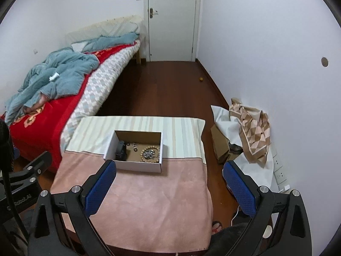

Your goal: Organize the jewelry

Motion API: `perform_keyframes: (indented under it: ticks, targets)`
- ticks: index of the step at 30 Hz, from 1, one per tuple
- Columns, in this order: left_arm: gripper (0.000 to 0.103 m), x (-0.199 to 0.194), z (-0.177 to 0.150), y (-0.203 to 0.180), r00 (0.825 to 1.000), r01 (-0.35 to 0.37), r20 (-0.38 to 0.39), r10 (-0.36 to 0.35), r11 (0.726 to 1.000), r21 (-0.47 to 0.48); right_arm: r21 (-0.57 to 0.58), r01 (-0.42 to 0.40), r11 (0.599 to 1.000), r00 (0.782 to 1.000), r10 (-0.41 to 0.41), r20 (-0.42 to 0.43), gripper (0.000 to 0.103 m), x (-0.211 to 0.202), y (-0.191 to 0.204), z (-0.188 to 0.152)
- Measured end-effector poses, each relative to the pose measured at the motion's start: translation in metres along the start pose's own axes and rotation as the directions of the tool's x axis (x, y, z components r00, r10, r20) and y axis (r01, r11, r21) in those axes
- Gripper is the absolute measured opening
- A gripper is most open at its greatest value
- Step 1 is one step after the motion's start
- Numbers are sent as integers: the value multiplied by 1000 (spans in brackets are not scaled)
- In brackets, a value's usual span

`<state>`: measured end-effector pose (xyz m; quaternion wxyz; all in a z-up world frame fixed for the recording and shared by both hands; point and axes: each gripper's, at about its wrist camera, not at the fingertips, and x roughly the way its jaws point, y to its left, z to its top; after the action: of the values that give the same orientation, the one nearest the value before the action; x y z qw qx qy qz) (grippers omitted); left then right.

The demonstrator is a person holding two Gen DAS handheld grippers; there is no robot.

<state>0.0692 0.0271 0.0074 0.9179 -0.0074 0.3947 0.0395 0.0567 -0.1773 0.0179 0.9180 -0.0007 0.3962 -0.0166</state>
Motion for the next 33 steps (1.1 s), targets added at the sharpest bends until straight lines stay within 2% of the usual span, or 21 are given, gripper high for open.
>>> perform_keyframes:
  ticks: [9,16,22,33]
  targets:
    - [101,-44,0,6,999,11,38,-11,1000,-1,0,-10,1000,997,10,80,102,-64,5,0]
    - [101,-60,-1,4,999,18,40,-19,1000,13,0,-25,1000,996,25,87,103,-87,6,-3]
    - [101,-51,3,-1,1000,19,17,-19,1000,6,12,-26,1000,998,25,64,103,-81,1,-3]
    - [103,-24,22,-12,1000,6,13,-6,1000,8,33,5,999,1000,-6,25,103,-41,-5,17]
